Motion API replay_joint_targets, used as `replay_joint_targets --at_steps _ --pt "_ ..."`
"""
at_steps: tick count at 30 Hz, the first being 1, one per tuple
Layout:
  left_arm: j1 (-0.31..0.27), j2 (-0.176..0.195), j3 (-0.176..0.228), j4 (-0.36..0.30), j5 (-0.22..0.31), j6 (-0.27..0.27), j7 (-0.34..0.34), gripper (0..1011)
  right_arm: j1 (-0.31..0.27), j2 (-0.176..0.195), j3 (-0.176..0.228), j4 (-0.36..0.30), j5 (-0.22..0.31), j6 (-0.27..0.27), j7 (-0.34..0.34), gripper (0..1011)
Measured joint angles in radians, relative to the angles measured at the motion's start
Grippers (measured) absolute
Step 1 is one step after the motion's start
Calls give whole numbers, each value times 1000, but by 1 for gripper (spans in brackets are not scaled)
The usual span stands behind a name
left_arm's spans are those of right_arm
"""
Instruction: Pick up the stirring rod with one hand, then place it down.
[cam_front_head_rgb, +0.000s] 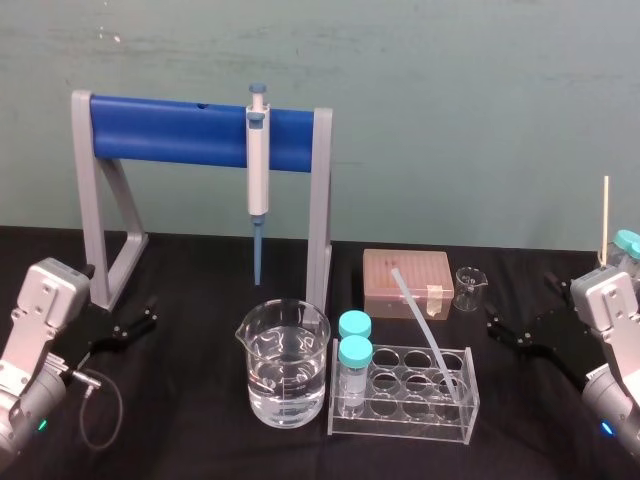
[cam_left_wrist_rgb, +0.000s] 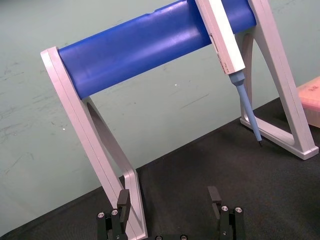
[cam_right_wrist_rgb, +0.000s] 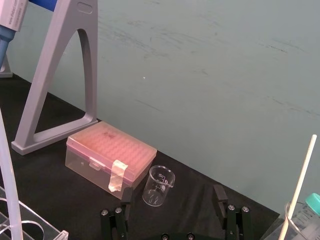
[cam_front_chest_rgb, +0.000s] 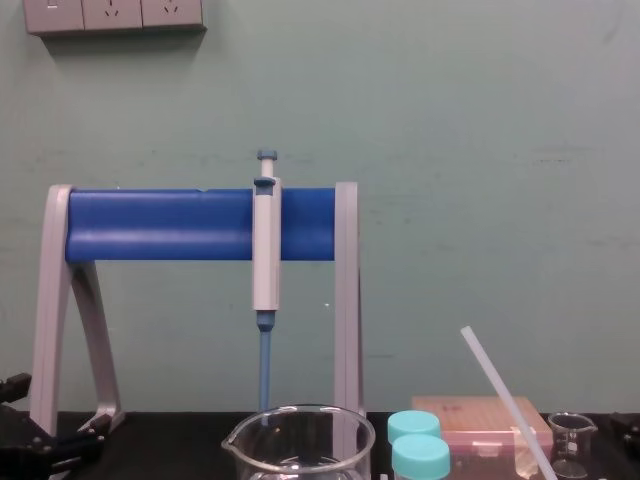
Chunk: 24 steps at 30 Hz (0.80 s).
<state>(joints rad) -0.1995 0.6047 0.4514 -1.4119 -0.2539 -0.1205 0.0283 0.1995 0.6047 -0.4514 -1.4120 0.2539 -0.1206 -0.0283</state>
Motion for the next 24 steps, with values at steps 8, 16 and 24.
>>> replay_joint_targets --at_steps 8,16,24 --pt "0 0 0 0 0 0 0 1000 0 0 0 0 0 0 0 1000" --pt "0 0 0 0 0 0 0 1000 0 0 0 0 0 0 0 1000" --pt "0 0 0 0 0 0 0 1000 0 0 0 0 0 0 0 1000"
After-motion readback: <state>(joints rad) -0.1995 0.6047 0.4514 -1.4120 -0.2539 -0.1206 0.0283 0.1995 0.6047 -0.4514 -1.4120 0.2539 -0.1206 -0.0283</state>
